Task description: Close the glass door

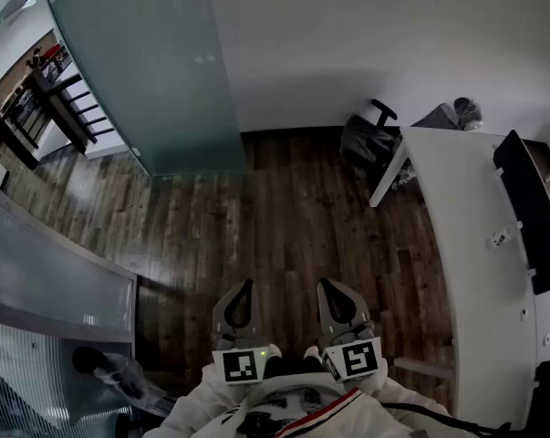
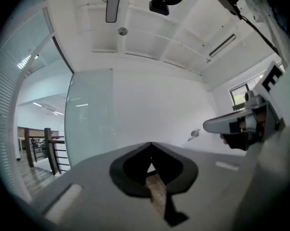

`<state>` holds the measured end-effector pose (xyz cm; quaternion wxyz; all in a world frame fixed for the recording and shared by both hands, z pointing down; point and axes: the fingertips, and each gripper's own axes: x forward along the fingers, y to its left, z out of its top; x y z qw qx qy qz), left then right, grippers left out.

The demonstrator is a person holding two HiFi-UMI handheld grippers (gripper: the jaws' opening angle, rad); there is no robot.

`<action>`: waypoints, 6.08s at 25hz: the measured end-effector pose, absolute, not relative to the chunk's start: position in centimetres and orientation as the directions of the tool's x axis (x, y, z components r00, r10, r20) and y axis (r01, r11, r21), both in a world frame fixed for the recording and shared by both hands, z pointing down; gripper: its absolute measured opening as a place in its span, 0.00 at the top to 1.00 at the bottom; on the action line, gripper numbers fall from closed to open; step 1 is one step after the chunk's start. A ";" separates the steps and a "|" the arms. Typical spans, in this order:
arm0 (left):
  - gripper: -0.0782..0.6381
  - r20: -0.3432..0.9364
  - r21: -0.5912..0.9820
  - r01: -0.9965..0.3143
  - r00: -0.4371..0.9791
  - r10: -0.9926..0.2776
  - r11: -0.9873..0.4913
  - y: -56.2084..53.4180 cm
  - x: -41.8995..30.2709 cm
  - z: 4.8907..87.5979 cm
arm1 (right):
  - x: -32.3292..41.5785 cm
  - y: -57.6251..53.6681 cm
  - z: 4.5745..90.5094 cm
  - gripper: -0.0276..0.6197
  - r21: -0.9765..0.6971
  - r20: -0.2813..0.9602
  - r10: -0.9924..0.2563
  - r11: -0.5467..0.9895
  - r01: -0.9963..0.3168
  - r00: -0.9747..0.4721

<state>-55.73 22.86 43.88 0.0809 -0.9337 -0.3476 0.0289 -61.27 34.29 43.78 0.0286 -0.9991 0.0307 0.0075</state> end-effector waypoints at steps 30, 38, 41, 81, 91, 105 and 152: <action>0.89 0.027 -0.201 0.619 0.779 0.627 -0.759 31.9 -52.7 45.0 | -57.7 43.7 46.1 0.95 -0.106 -0.056 -0.128 -0.985 -0.133 0.990; 0.89 0.002 -0.189 0.596 0.795 0.606 -0.781 30.1 -43.1 45.2 | -48.3 41.8 46.4 0.95 -0.079 -0.012 -0.152 -0.985 -0.153 0.988; 0.89 0.006 -0.203 0.605 0.787 0.617 -0.770 29.7 -39.2 45.2 | -44.2 40.6 46.6 0.95 -0.070 0.009 -0.163 -0.984 -0.162 0.987; 0.89 0.129 -0.281 0.317 0.948 0.292 -0.906 27.5 3.7 46.3 | 3.0 42.3 50.6 0.95 -0.202 0.101 -0.455 -0.880 -0.430 0.885; 0.89 0.133 -0.252 0.274 0.960 0.247 -0.928 33.9 12.0 46.7 | 12.3 47.2 50.8 0.95 -0.212 0.106 -0.523 -0.843 -0.495 0.845; 0.89 0.164 -0.203 0.232 0.966 0.201 -0.951 30.5 19.9 49.0 | 21.0 43.7 51.2 0.95 -0.162 0.154 -0.576 -0.816 -0.554 0.803; 0.89 0.085 -0.206 -0.374 0.914 -0.397 -0.904 30.3 34.4 47.0 | 41.9 43.7 48.9 0.95 -0.229 0.041 -0.999 -0.033 -0.973 0.025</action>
